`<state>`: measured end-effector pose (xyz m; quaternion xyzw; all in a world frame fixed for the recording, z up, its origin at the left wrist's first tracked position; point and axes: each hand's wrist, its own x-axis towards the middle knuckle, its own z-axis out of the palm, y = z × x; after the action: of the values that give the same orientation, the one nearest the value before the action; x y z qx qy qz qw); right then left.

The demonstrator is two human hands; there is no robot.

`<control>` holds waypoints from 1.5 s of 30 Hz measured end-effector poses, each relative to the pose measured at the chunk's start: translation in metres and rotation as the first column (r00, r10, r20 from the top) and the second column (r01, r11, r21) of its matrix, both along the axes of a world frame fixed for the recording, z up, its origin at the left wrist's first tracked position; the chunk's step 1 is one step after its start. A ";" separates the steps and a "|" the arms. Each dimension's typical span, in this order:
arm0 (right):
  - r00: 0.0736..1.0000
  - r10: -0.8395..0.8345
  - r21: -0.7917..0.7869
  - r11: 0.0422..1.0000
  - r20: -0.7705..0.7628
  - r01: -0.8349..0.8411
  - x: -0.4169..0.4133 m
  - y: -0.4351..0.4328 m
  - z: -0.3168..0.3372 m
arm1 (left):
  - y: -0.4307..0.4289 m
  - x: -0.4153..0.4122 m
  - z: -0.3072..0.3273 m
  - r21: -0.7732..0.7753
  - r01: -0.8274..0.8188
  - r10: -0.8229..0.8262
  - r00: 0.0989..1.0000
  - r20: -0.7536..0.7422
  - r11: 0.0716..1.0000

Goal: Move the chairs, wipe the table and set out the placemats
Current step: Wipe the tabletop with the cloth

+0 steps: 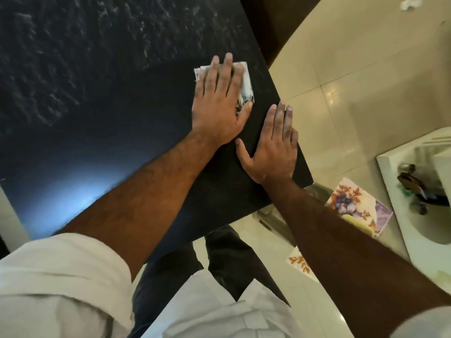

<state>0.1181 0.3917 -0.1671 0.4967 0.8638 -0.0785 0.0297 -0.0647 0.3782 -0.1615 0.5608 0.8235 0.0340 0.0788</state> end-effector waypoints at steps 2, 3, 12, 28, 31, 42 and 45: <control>1.000 -0.003 -0.007 1.000 -0.002 0.003 0.001 0.000 0.000 | -0.007 0.001 -0.001 -0.004 0.036 -0.036 0.999 -0.007 0.999; 1.000 -0.007 -0.007 1.000 -0.002 0.007 0.002 -0.001 0.000 | -0.015 -0.002 -0.001 -0.009 0.045 -0.046 0.999 -0.011 0.999; 1.000 -0.013 -0.054 0.998 0.006 0.013 0.004 0.001 -0.001 | -0.022 -0.034 0.001 -0.031 -0.138 0.137 0.990 -0.041 0.990; 0.998 -0.015 -0.028 1.000 -0.064 0.014 0.007 -0.003 -0.001 | 0.034 0.012 0.000 -0.024 0.231 -0.232 0.973 -0.021 0.973; 1.000 -0.010 -0.024 1.000 -0.028 0.009 0.006 -0.002 0.002 | 0.002 -0.016 0.001 -0.040 0.135 -0.135 0.991 -0.007 0.990; 1.000 -0.014 -0.015 1.000 -0.005 0.013 0.003 -0.003 0.004 | -0.055 -0.096 0.002 -0.072 -0.194 0.194 0.981 -0.019 0.978; 1.000 -0.004 -0.008 1.000 -0.022 0.004 0.004 -0.003 0.005 | -0.055 -0.089 0.003 -0.086 -0.236 0.236 0.972 -0.010 0.968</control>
<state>0.1224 0.3883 -0.1622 0.4974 0.8628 -0.0876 0.0221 -0.1537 0.3236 -0.1580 0.4547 0.8851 0.0077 0.0987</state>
